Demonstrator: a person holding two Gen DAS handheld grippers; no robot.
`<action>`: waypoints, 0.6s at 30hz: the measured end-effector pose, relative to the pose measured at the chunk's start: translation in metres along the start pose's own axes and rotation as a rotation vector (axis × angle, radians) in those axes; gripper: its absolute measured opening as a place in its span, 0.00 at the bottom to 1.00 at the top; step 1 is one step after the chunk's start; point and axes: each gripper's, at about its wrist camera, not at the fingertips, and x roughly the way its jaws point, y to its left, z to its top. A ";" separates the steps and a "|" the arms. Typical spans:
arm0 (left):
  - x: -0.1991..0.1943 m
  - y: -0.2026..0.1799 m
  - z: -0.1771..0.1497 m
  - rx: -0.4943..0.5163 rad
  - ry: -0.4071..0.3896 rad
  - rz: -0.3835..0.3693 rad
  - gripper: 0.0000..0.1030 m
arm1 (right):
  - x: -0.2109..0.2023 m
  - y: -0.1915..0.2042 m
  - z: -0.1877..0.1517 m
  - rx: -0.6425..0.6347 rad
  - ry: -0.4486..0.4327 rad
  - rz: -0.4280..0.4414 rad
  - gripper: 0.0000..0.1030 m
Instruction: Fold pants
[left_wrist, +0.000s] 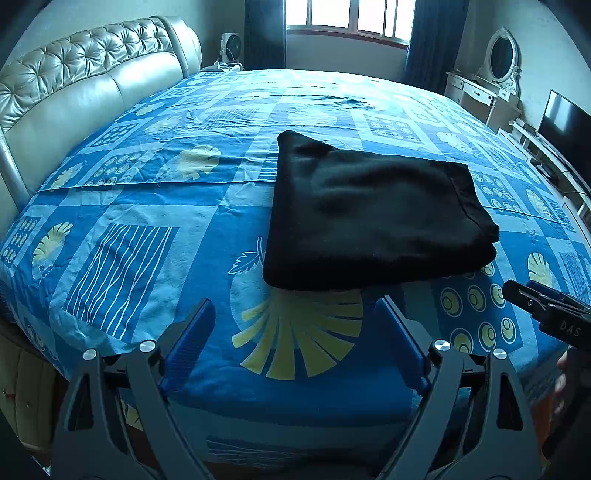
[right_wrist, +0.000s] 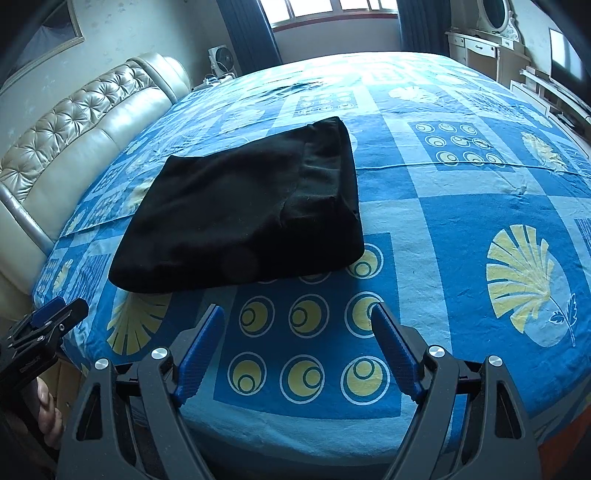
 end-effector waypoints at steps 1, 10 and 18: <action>-0.001 0.000 0.000 -0.001 -0.004 -0.002 0.90 | 0.000 0.000 0.000 -0.001 0.001 0.000 0.78; -0.002 -0.003 0.001 0.023 0.000 0.008 0.90 | 0.004 -0.001 -0.001 0.000 0.014 -0.001 0.78; -0.010 -0.003 0.011 0.030 -0.100 0.073 0.98 | 0.006 -0.003 -0.002 0.004 0.021 0.011 0.78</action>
